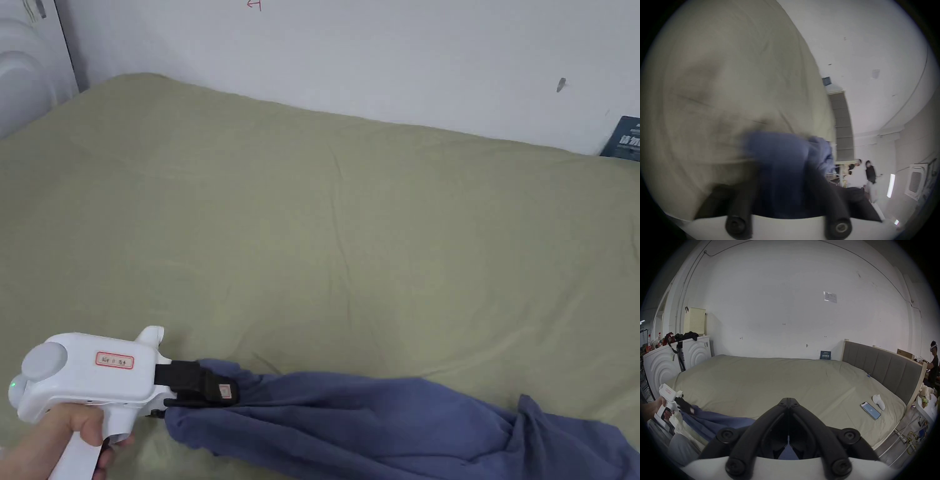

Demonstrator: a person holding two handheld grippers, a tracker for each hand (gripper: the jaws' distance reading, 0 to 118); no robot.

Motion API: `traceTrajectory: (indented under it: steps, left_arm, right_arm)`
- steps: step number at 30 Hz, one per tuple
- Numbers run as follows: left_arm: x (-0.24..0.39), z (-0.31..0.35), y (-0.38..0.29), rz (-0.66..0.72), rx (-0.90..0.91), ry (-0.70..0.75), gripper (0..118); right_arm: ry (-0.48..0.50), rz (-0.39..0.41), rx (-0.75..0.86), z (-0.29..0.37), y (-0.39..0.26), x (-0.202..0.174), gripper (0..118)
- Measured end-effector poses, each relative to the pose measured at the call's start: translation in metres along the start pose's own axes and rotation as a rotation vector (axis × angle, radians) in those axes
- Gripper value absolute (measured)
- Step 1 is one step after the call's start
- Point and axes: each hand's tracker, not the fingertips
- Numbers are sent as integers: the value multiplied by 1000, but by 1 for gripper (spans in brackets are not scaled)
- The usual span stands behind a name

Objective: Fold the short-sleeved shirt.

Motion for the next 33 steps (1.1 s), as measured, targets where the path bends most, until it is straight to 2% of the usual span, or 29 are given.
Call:
traceTrajectory:
  steps: [1,4,8,14,19,22,27,31,33]
  left_arm:
    - [-1,-2,-3,23,-7,26,10]
    - [7,6,-12,56,0,-24,10]
    - [14,30,-5,38,52,11,10]
    - [19,88,3,35,171,158,10]
    - [58,102,-2,-37,149,260,10]
    - [101,93,-2,-162,144,370,10]
    - [168,53,-9,-241,103,379,10]
    - [206,-7,-23,-353,41,429,10]
    - [217,-41,-26,-363,11,425,10]
  right_arm:
    - [2,0,-1,0,0,0,2]
    - [8,-11,3,4,1,5,2]
    - [4,-17,14,7,2,11,2]
    - [12,-33,18,8,1,20,2]
    - [24,-38,18,9,-3,23,2]
    - [34,-57,17,11,-5,24,2]
    - [43,-73,20,16,-10,28,2]
    - [42,-120,16,19,-12,36,2]
    - [40,-132,17,20,-13,40,2]
